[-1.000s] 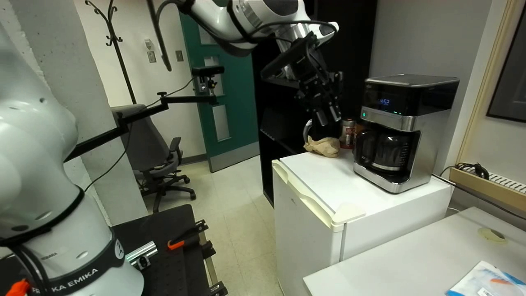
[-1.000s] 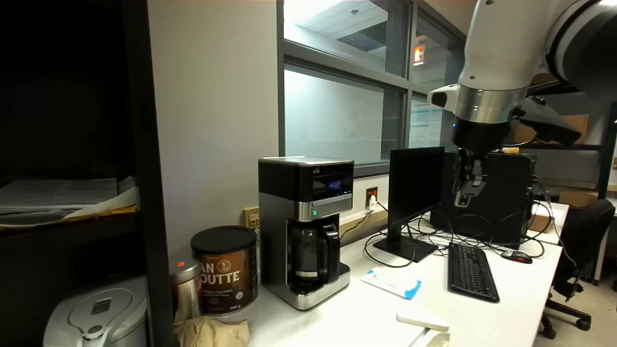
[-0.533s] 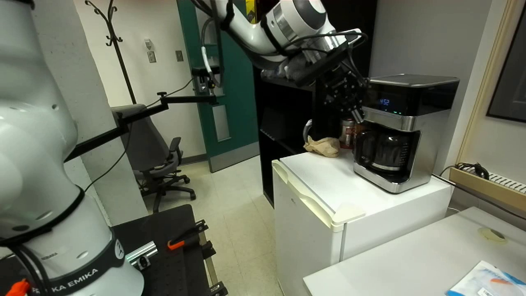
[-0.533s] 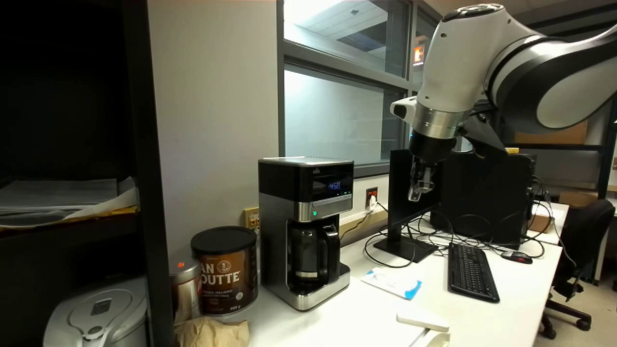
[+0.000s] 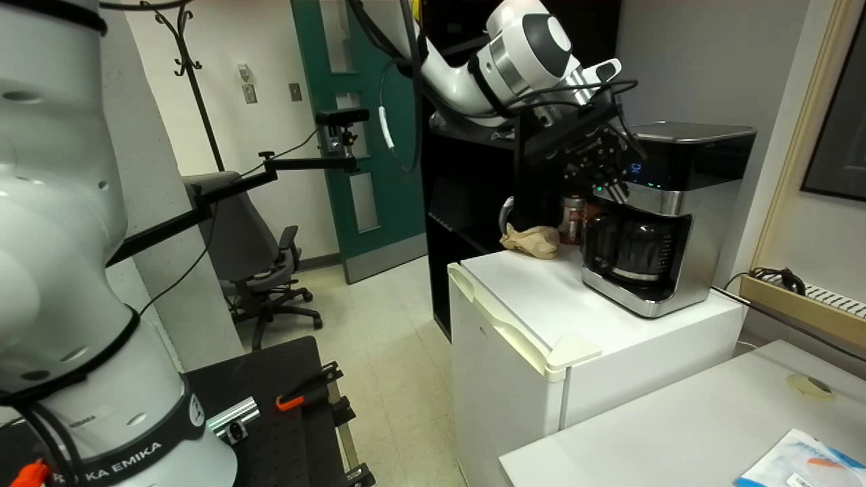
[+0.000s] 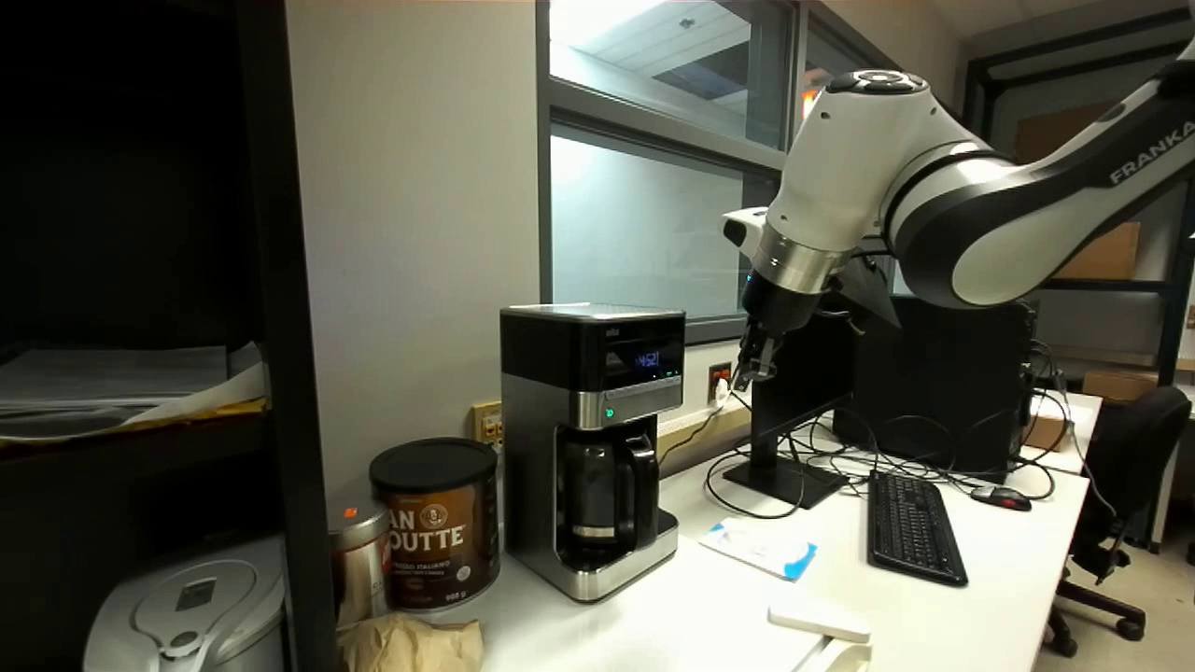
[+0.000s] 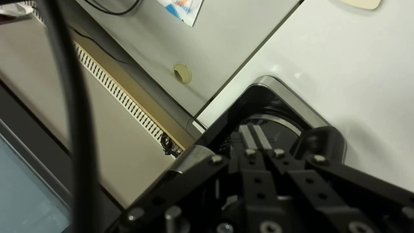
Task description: Press a button on the coffeemaker.
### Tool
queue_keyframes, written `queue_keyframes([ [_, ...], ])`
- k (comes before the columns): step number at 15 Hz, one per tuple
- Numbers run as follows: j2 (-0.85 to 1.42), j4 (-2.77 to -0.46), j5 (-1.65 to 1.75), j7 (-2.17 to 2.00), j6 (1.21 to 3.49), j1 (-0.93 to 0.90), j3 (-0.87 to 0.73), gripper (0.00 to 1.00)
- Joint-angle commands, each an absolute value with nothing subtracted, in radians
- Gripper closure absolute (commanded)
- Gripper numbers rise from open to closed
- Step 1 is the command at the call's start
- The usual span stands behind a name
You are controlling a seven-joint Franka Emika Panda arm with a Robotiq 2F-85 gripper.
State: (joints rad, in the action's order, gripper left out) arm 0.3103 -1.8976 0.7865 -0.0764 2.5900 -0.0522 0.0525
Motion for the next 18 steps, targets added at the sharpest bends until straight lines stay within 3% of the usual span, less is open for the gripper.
queue_keyframes([
  [1,0.373,-1.83,0.829,-0.081,2.674,-0.084,0.01,1.0],
  [18,0.522,-1.659,0.849,-0.085,2.757,-0.071,0.0,1.0],
])
